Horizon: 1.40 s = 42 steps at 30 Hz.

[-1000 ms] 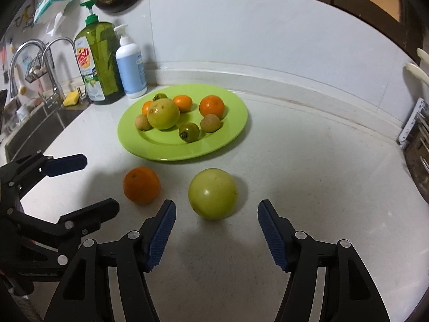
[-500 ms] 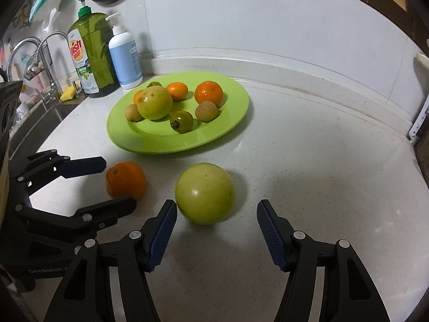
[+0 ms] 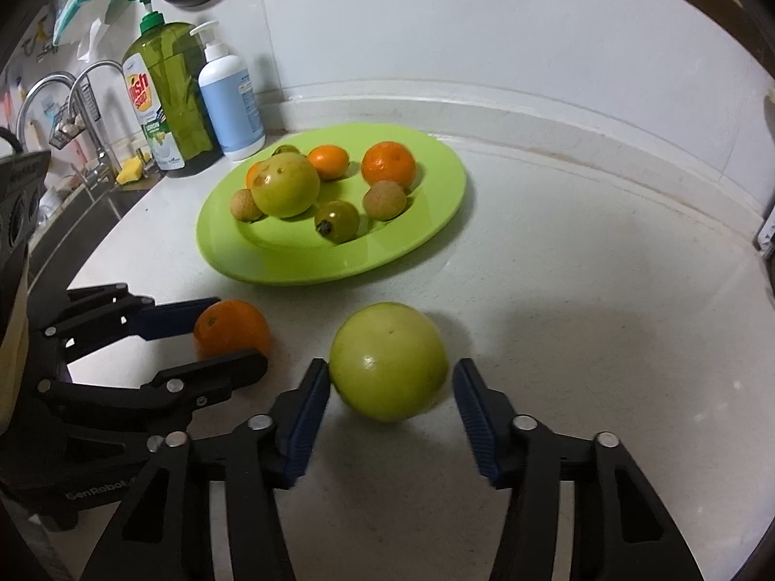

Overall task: Organize fruits
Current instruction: 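Grasp the orange with the left gripper while the right gripper grasps the green apple, then carry the orange and apple over the plate and open both grippers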

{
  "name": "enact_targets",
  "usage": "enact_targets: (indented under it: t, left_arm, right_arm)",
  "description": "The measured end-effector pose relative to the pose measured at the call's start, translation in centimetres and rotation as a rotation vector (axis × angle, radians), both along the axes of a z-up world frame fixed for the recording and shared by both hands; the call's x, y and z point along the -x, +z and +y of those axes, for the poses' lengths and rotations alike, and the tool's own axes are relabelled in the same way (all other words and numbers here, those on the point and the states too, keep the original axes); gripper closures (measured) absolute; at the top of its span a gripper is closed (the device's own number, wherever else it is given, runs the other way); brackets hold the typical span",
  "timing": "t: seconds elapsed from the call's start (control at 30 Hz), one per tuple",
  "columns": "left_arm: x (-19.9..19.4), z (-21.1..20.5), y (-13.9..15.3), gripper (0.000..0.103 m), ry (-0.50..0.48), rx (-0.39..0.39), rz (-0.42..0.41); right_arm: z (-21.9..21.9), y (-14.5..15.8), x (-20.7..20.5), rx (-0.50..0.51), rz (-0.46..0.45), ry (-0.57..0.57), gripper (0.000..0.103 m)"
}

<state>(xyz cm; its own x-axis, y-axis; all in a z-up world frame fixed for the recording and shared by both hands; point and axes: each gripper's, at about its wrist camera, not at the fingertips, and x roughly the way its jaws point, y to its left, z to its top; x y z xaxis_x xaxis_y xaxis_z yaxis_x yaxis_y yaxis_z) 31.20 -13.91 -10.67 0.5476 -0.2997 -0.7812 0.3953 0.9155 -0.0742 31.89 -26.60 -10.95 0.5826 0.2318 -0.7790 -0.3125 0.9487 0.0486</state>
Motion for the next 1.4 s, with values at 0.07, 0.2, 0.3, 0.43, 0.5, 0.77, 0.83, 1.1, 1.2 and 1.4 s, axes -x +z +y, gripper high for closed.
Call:
enact_targets:
  t: [0.07,0.2,0.3,0.43,0.5,0.77,0.83,1.1,1.2,1.4]
  left_arm:
    - [0.3,0.2,0.3,0.061,0.003,-0.004,-0.007]
    - [0.5,0.8,0.7,0.061,0.024,-0.011,-0.008]
    - [0.7,1.2,0.9,0.061,0.031,-0.008,-0.010]
    - [1.3,1.9,1.3,0.061,0.032,-0.002,-0.012]
    - [1.6,2.2,1.6,0.061,0.035,0.002,-0.015]
    - [2.8,3.4,3.1,0.061,0.027,0.036,-0.031]
    - [3.2,3.7,3.5,0.061,0.026,0.047,-0.037]
    - [4.5,5.1,5.8,0.061,0.009,0.072,-0.069]
    - [5.0,5.6,6.7,0.061,0.001,0.083,-0.085]
    - [5.5,6.8,8.6,0.061,-0.015,0.095,-0.132]
  right_arm:
    - [0.1,0.0,0.1,0.008,-0.006,-0.002,0.052]
    - [0.2,0.0,0.2,0.007,-0.008,-0.014,0.053]
    - [0.2,0.0,0.5,0.001,-0.008,-0.026,0.053]
    - [0.3,0.1,0.9,-0.010,-0.005,-0.040,0.053]
    - [0.4,0.2,1.2,-0.018,-0.004,-0.046,0.053]
    - [1.1,1.8,3.1,-0.032,-0.029,-0.081,0.053]
    - [1.2,2.3,3.6,-0.039,-0.035,-0.092,0.053]
    - [2.0,4.9,5.7,-0.050,-0.074,-0.141,0.053]
    - [2.3,5.9,6.3,-0.046,-0.096,-0.154,0.053]
    - [3.4,7.9,7.4,-0.048,-0.141,-0.166,0.053]
